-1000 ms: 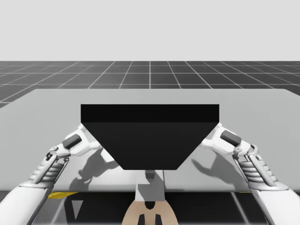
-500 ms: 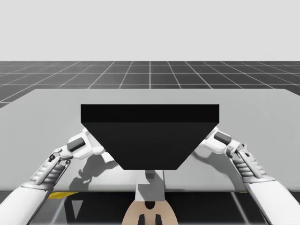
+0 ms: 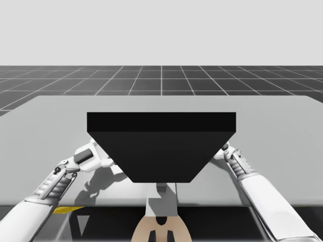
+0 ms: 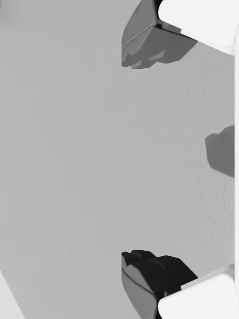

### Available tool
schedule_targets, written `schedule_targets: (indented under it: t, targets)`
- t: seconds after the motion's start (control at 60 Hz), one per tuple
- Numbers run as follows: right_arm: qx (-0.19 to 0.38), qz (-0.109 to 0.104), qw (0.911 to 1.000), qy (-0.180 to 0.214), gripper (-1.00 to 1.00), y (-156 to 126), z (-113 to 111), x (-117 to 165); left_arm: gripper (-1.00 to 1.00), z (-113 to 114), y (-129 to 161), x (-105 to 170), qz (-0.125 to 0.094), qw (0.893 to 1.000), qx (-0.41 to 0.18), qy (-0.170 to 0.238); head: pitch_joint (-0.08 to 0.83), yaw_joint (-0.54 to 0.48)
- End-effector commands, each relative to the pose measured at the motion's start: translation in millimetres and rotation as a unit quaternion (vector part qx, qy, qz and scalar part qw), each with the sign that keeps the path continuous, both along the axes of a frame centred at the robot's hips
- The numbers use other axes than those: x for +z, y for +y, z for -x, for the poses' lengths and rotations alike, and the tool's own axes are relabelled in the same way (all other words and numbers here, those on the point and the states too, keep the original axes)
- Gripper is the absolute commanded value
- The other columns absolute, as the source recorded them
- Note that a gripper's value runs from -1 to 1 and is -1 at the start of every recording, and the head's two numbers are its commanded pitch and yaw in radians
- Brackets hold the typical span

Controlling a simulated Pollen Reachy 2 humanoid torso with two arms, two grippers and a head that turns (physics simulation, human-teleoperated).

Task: Reach around the screen and pick up the object behind it.

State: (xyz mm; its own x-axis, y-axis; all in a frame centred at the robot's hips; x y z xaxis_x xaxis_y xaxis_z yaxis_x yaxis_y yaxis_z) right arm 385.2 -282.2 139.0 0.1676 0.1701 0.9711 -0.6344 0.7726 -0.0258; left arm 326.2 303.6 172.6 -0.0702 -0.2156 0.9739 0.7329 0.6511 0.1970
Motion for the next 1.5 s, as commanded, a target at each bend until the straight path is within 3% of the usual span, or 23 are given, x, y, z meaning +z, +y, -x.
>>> schedule_targets:
  t: [0.017, 0.167, 0.183, 0.217, 0.233, 0.25, 0.267, 0.483, 0.633, 0.817, 0.95, 1.033, 1.267, 1.5]
  targets:
    - [0.015, 0.009, 0.9998, -0.010, -1.00, 10, -6, -20, -1.00, 1, -1, 0, -0.001, 1.000, -0.004, -0.003, 0.076, -0.09]
    - [0.018, 0.010, 0.9995, -0.023, -1.00, 10, -9, -24, -1.00, 1, -1, 0, -0.001, 1.000, -0.004, -0.005, 0.083, -0.09]
    - [0.015, 0.008, 0.9995, -0.028, -0.86, 9, -9, -25, -1.00, 1, -1, 0, -0.001, 1.000, -0.004, -0.005, 0.083, -0.09]
    - [0.009, -0.003, 0.9996, -0.028, -0.05, 8, -8, -26, -1.00, 2, -1, 0, -0.001, 1.000, -0.004, -0.006, 0.084, -0.09]
    - [0.009, -0.007, 0.9996, -0.026, 0.81, 8, -7, -26, -1.00, 2, -1, 0, -0.001, 1.000, -0.004, -0.006, 0.085, -0.09]
    - [0.010, -0.009, 0.9996, -0.026, 0.97, 7, -7, -26, -1.00, 2, -2, 0, -0.002, 1.000, -0.004, -0.006, 0.085, -0.09]
    - [0.008, -0.008, 0.9996, -0.026, 1.00, 7, -8, -27, -1.00, 2, -2, 0, -0.002, 1.000, -0.004, -0.006, 0.085, -0.09]
    - [0.001, -0.008, 0.9999, -0.009, 1.00, 2, -7, -31, -1.00, 2, -1, 1, -0.002, 1.000, -0.002, -0.008, 0.083, -0.09]
    - [-0.024, -0.007, 0.9991, -0.035, 1.00, -13, -7, -11, -1.00, 1, 0, 2, 0.000, 1.000, 0.000, -0.009, 0.081, -0.09]
    - [-0.040, -0.036, 0.9946, -0.089, 1.00, -22, -1, 35, -1.00, 0, 1, 2, 0.002, 1.000, 0.004, -0.007, 0.076, -0.08]
    - [-0.057, -0.023, 0.9902, -0.125, 1.00, -26, 1, 67, -1.00, -1, 2, 2, 0.003, 1.000, 0.008, -0.007, 0.071, -0.08]
    - [-0.073, -0.026, 0.9863, -0.145, 1.00, -33, 1, 88, -1.00, -1, 3, 3, 0.005, 1.000, 0.010, -0.007, 0.071, -0.08]
    - [-0.114, -0.050, 0.9697, -0.210, 1.00, -44, 11, 156, -1.00, -3, 4, 2, 0.005, 1.000, 0.013, -0.008, 0.067, -0.08]
    - [-0.115, -0.065, 0.9552, -0.265, 1.00, -26, 30, 207, -1.00, -3, 5, 3, 0.009, 1.000, 0.015, -0.009, 0.059, -0.08]
